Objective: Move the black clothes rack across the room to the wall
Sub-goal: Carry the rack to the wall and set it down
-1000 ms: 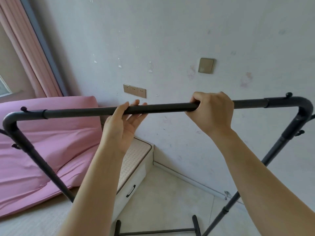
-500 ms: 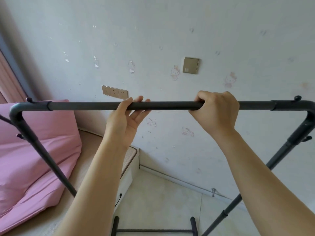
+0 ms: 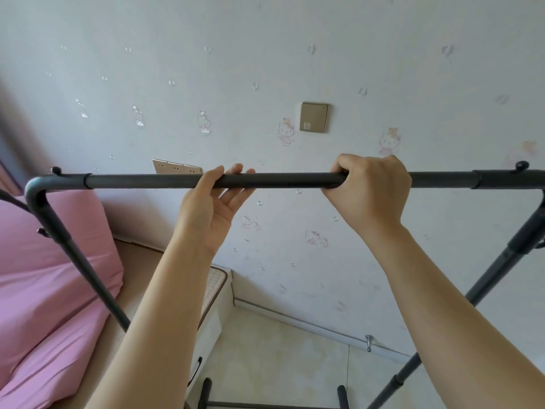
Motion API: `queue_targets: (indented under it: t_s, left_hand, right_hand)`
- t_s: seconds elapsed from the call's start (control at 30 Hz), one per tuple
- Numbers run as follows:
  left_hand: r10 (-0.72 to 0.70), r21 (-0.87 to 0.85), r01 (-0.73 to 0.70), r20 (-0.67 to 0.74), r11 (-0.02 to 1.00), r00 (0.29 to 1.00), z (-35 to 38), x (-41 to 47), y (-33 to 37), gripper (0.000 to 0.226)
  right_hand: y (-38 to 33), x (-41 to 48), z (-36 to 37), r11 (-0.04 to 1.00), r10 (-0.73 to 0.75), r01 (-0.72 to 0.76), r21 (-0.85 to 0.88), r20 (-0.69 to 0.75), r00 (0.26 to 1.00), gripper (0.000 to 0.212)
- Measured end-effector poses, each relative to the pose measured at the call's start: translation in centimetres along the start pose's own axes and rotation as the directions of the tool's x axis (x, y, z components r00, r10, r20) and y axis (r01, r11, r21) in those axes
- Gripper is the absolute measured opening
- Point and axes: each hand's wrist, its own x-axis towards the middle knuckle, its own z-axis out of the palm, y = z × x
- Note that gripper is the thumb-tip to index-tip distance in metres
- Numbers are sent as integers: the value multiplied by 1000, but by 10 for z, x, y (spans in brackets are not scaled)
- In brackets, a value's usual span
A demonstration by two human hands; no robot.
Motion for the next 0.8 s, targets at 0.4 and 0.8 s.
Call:
queue_targets:
  t_s: [0.4, 0.8]
  left_hand:
    - [-31, -6, 31, 24, 999, 999, 15, 56, -13, 6]
    - [-136, 20, 134, 114, 991, 984, 16, 123, -13, 6]
  right_hand:
    - [25, 29, 37, 999, 37, -37, -38, 10, 999, 23]
    - [26, 52, 73, 982, 124, -126, -140, -17, 992, 26]
